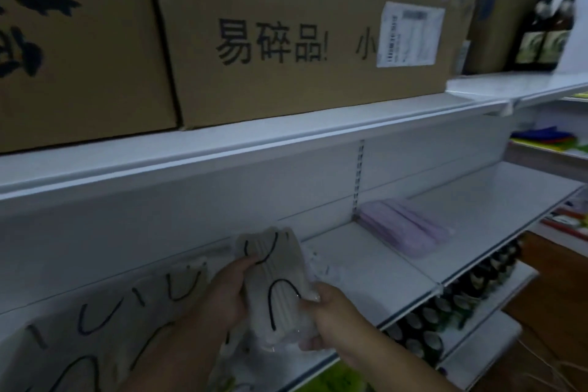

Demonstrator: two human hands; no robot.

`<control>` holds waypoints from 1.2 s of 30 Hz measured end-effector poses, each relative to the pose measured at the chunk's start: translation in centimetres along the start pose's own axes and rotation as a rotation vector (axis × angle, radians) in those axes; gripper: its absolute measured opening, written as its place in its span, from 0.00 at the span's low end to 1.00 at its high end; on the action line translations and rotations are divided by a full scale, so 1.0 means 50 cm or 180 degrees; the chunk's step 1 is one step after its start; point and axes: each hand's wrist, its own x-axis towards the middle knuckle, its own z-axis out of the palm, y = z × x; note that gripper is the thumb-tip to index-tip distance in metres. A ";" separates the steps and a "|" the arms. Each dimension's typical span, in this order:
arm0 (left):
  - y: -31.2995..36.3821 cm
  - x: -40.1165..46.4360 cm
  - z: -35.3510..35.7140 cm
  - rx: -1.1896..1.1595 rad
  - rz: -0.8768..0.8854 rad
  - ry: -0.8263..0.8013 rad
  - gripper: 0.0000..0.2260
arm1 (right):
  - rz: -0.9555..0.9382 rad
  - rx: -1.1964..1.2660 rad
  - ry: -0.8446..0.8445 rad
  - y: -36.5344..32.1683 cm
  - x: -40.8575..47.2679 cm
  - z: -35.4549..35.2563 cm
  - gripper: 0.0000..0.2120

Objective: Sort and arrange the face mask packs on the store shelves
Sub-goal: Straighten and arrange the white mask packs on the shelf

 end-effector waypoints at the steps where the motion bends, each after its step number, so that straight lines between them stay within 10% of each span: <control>1: -0.012 0.005 0.029 0.0064 0.0023 -0.0002 0.08 | 0.0023 0.0017 0.0037 0.005 -0.006 -0.028 0.08; 24: -0.396 0.042 0.843 0.0769 -0.0462 -0.1059 0.08 | 0.0024 0.0003 0.1616 0.102 -0.195 -0.803 0.06; 36: -0.414 0.271 1.050 0.0435 -0.0443 -0.1022 0.06 | 0.0060 -0.0707 0.1788 0.008 0.005 -1.035 0.12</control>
